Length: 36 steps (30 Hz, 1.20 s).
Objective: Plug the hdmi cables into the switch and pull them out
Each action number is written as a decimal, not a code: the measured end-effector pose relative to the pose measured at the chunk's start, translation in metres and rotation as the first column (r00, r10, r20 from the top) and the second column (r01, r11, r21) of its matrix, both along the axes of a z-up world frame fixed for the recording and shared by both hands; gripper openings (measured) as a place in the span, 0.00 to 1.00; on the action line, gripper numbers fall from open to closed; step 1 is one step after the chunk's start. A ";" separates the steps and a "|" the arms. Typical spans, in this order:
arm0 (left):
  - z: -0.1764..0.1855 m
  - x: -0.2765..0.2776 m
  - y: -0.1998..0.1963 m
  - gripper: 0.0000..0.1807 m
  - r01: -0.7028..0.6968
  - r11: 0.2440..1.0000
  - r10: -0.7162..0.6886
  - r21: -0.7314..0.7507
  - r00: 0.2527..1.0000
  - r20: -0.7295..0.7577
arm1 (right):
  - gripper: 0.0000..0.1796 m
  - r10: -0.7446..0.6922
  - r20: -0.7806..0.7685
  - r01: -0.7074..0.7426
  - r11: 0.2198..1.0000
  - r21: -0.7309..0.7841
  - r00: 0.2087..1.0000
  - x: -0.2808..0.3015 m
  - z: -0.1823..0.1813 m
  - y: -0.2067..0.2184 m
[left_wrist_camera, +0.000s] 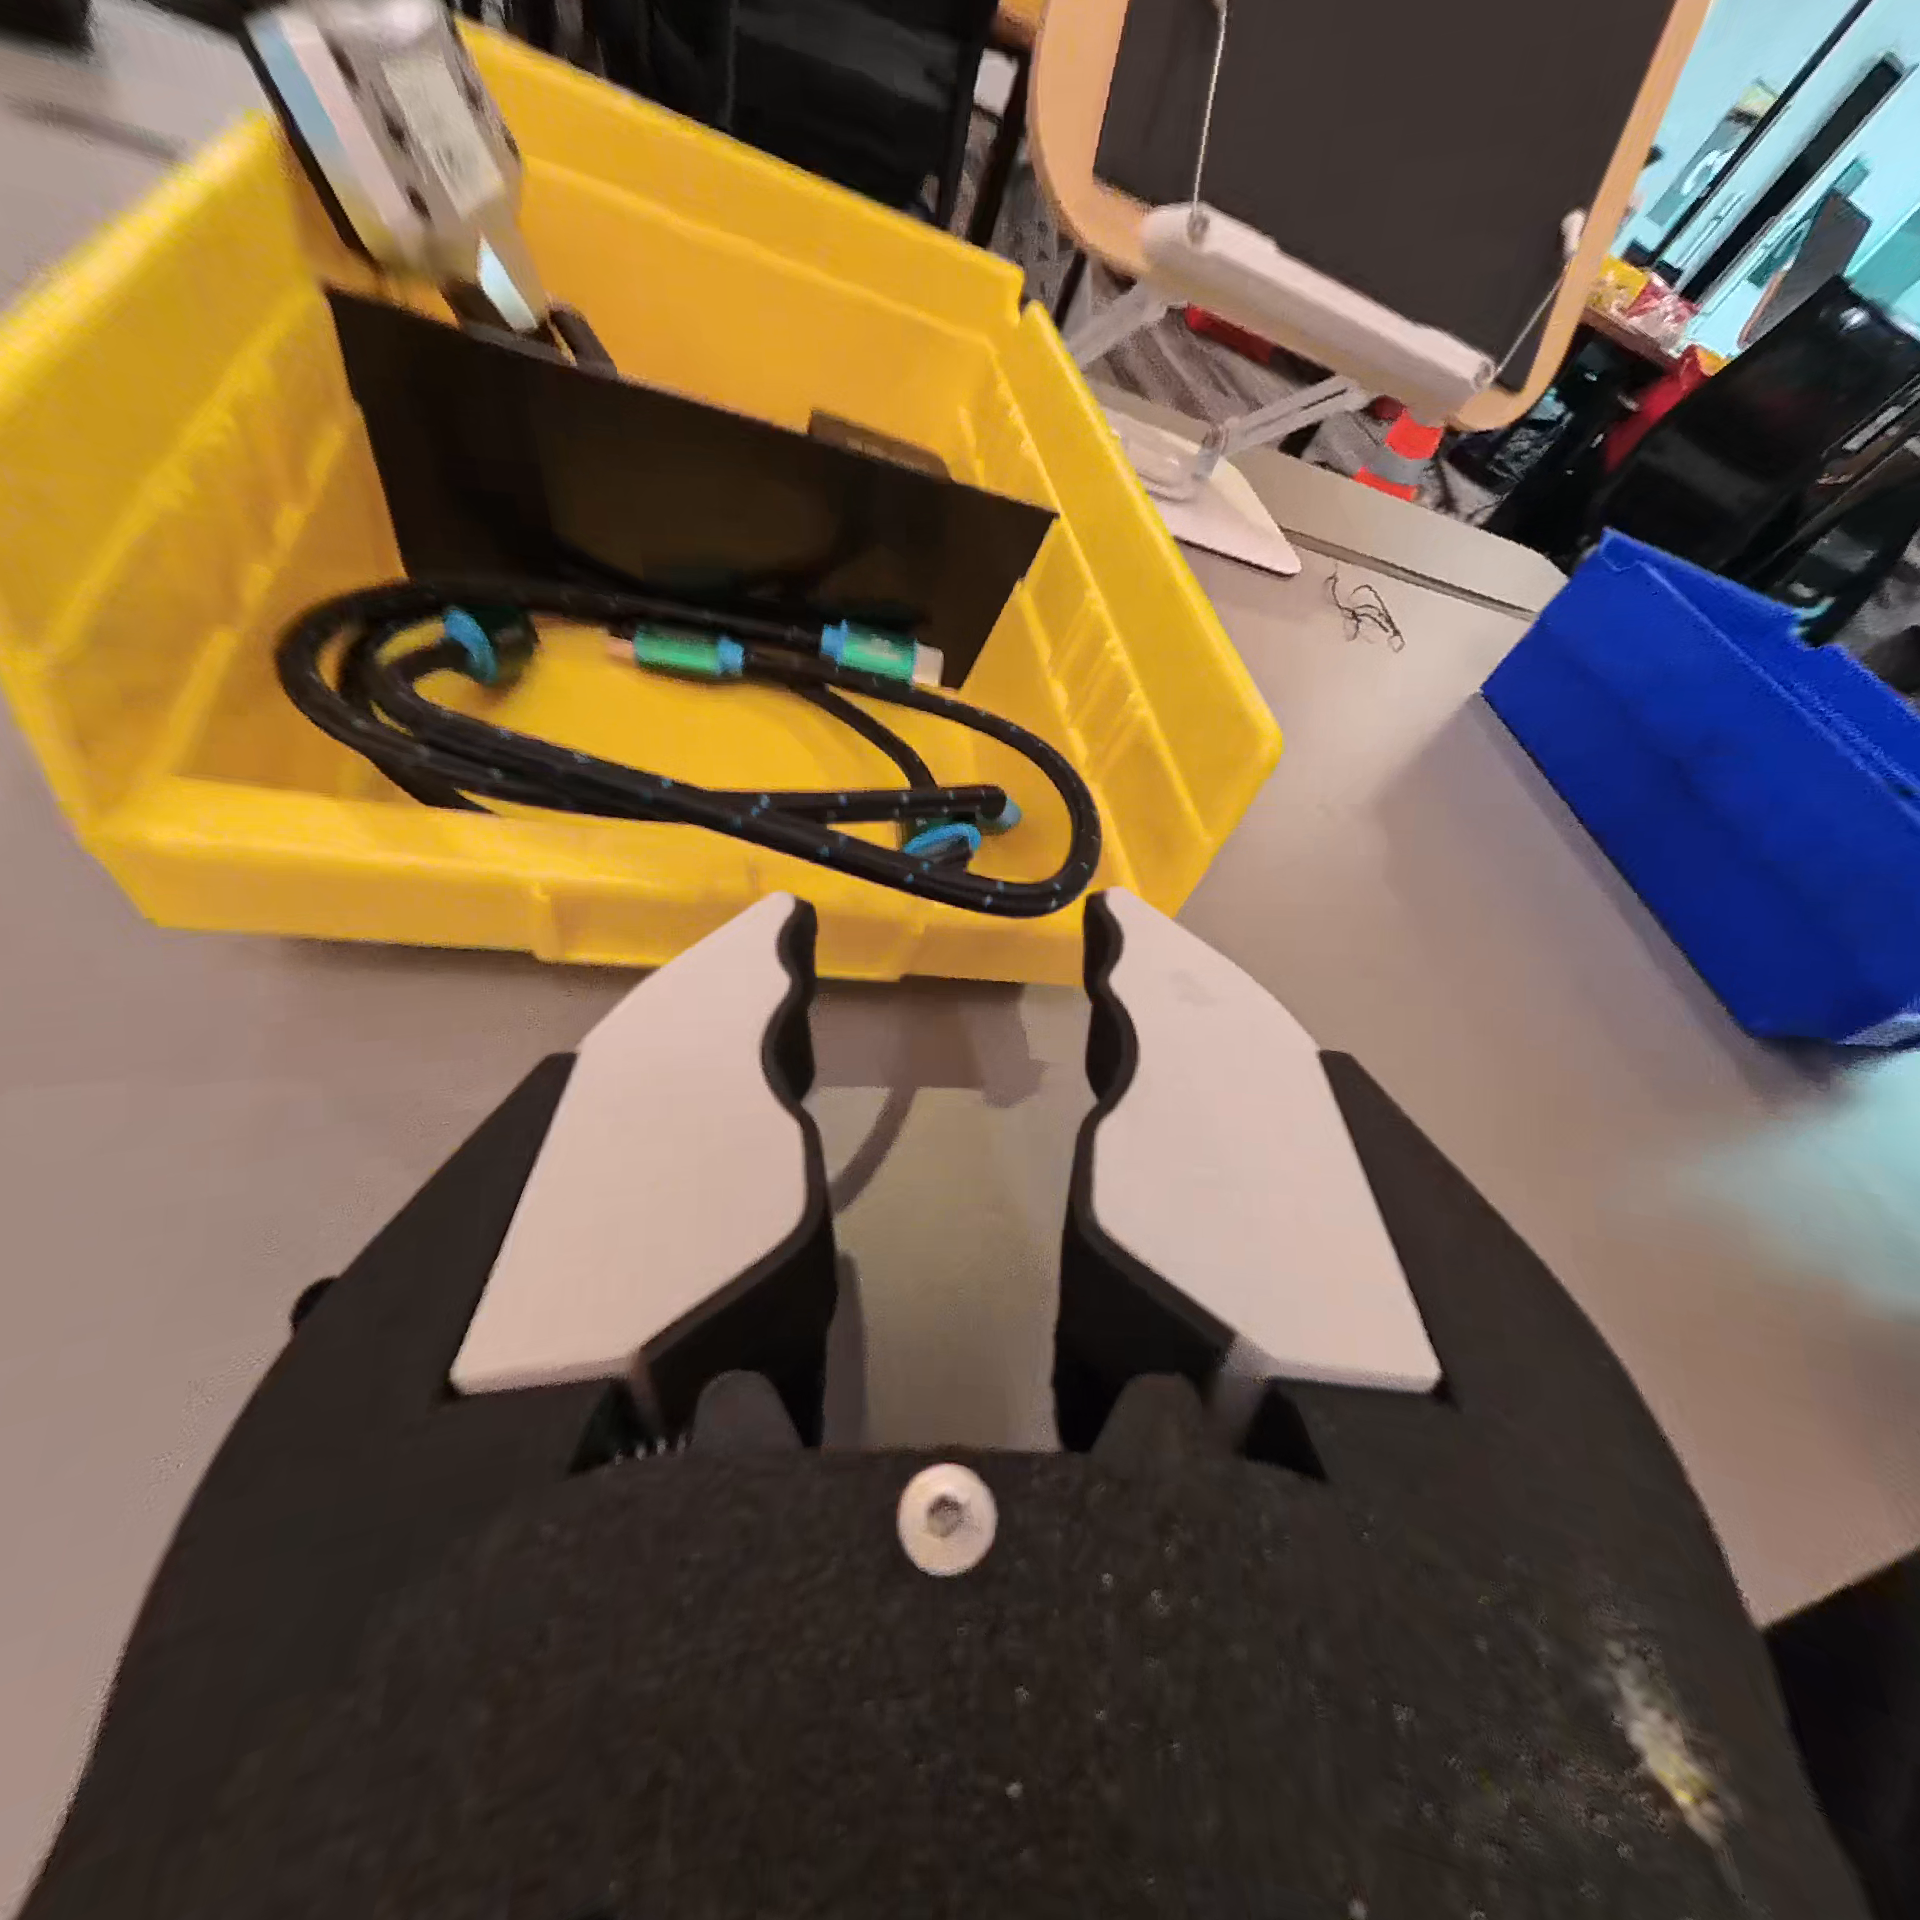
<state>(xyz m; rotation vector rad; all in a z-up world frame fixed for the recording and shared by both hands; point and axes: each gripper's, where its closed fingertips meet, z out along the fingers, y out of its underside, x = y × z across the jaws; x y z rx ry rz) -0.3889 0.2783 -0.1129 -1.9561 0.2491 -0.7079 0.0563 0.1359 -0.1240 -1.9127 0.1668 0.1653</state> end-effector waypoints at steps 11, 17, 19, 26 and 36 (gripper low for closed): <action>0.015 0.031 -0.003 0.04 0.116 0.993 -0.102 -0.031 0.949 0.300 | 0.15 0.017 0.037 -0.016 0.999 -0.028 0.999 -0.005 -0.005 -0.004; 0.036 0.047 -0.022 0.03 0.213 0.938 -0.161 0.273 0.967 -0.199 | 0.15 0.016 0.058 -0.014 0.999 -0.034 0.998 -0.004 -0.006 -0.004; 0.039 0.054 -0.030 0.03 0.267 0.899 -0.135 0.347 0.923 -0.360 | 0.15 0.015 0.058 -0.013 0.999 -0.029 0.998 -0.004 -0.005 -0.005; 0.037 0.098 -0.071 0.03 0.559 0.686 0.033 0.466 0.616 -0.787 | 0.15 0.016 0.082 -0.014 0.999 -0.031 0.997 -0.004 -0.005 -0.005; -0.006 0.173 -0.146 0.03 0.828 0.494 -0.007 0.266 0.310 -0.951 | 0.15 0.026 0.089 -0.023 0.999 -0.035 0.996 -0.006 -0.007 -0.006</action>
